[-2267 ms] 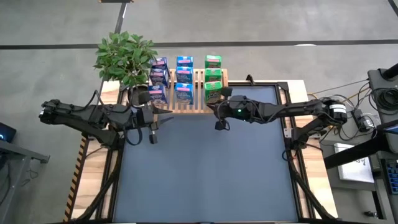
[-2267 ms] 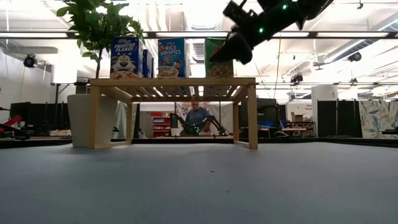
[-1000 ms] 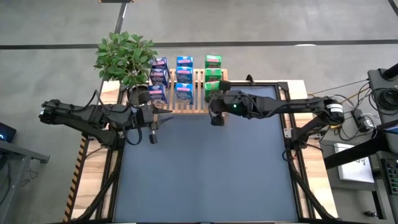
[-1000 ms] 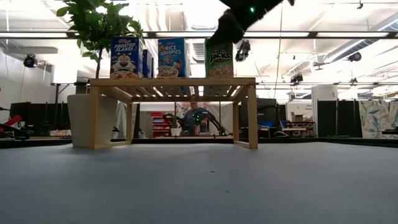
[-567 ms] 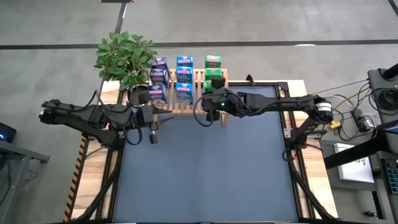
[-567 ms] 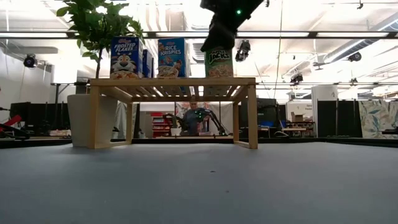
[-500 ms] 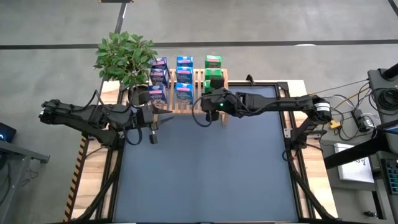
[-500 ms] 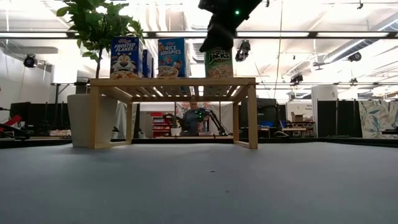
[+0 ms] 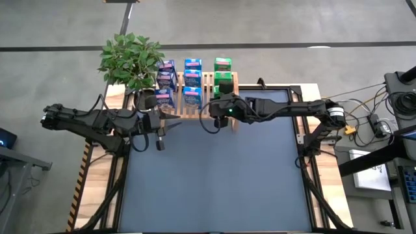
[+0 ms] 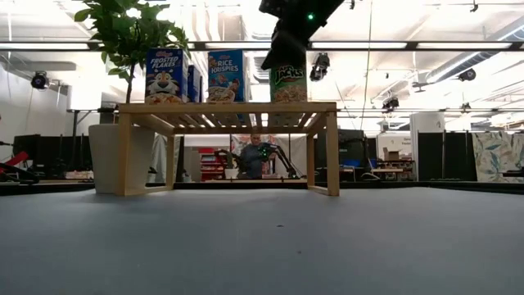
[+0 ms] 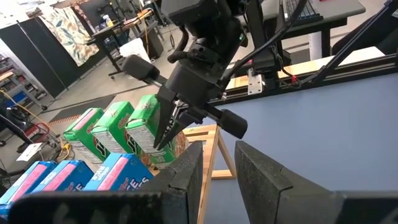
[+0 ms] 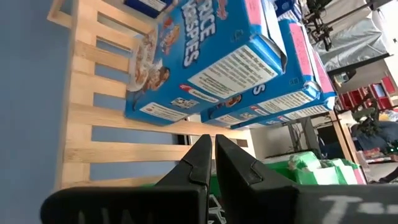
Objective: Stack cereal on shelf
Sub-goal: Put the green cereal box on the shelf aligned with the green cereal boxes
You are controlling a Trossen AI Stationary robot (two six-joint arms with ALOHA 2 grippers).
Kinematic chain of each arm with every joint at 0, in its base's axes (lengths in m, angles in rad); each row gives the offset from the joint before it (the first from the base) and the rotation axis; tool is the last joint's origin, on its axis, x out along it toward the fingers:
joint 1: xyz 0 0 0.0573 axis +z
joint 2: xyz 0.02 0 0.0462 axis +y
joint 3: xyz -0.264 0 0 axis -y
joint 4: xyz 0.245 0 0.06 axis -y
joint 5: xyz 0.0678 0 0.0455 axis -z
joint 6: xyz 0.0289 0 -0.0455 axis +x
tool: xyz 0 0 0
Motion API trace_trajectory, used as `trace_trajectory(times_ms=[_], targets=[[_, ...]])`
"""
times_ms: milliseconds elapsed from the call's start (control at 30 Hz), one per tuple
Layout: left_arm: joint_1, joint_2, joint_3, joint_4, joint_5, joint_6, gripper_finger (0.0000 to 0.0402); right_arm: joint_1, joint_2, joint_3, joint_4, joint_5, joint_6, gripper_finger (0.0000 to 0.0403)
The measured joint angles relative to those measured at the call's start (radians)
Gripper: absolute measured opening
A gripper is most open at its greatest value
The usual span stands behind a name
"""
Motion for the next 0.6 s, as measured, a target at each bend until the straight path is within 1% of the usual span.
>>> trace_trajectory(times_ms=[167, 367, 467, 600], targets=[[0.000, 0.000, 0.000, 0.000, 0.000, 0.000, 0.0077, 0.032, -0.028, 0.000, -0.003, 0.000, -0.006, 0.0013], [0.000, 0.000, 0.000, 0.004, 0.000, -0.001, 0.0077, 0.052, -0.126, 0.000, -0.026, -0.002, -0.057, 0.0013], [0.000, 0.000, 0.000, 0.007, 0.000, -0.003, 0.0077, 0.038, -0.187, 0.000, -0.053, -0.002, -0.058, 0.0013], [0.000, 0.000, 0.000, 0.011, 0.000, -0.004, 0.0077, -0.012, -0.259, 0.000, -0.120, -0.013, -0.030, 0.0013]])
